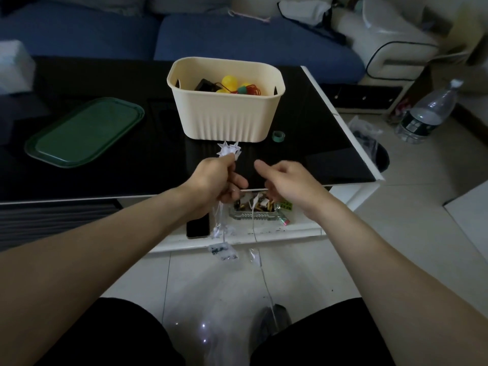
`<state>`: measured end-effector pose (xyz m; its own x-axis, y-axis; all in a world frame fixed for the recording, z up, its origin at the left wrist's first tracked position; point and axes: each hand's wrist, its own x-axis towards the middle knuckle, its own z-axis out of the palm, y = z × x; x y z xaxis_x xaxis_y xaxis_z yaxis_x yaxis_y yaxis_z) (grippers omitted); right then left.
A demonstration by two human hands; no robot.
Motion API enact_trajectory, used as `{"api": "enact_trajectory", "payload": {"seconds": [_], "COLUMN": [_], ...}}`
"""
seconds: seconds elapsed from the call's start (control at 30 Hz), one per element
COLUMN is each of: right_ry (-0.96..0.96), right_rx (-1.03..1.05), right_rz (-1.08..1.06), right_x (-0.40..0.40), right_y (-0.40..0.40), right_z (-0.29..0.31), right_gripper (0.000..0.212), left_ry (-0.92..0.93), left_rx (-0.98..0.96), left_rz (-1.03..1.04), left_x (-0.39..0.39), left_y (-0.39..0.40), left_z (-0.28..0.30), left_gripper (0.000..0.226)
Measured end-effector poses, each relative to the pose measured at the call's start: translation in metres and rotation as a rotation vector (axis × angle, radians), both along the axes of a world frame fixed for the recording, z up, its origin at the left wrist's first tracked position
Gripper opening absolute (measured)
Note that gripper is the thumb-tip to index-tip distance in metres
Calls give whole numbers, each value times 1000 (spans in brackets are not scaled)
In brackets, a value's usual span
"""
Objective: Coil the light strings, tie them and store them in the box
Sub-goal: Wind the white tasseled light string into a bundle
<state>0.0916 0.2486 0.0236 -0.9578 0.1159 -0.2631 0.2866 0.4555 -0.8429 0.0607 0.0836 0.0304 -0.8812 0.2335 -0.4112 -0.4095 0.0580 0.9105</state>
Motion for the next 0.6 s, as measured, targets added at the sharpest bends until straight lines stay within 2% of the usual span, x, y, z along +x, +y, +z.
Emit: {"api": "enact_trajectory", "payload": {"seconds": [0.1, 0.2, 0.4, 0.6], "right_ry": [-366, -552, -463, -473], "right_rx": [-203, -319, -435, -244], "right_rz": [59, 263, 385, 402], "right_x": [0, 1, 3, 4], "right_y": [8, 17, 21, 10], "right_z": [-9, -10, -1, -8], "right_gripper": [72, 86, 64, 60], "left_ry": [-6, 6, 56, 69], "left_rx": [125, 237, 336, 380], "left_rz": [83, 129, 215, 198], "left_x": [-1, -2, -7, -5], "left_y": [1, -1, -9, -11], "left_z": [4, 7, 12, 15], "left_gripper": [31, 33, 33, 34]}}
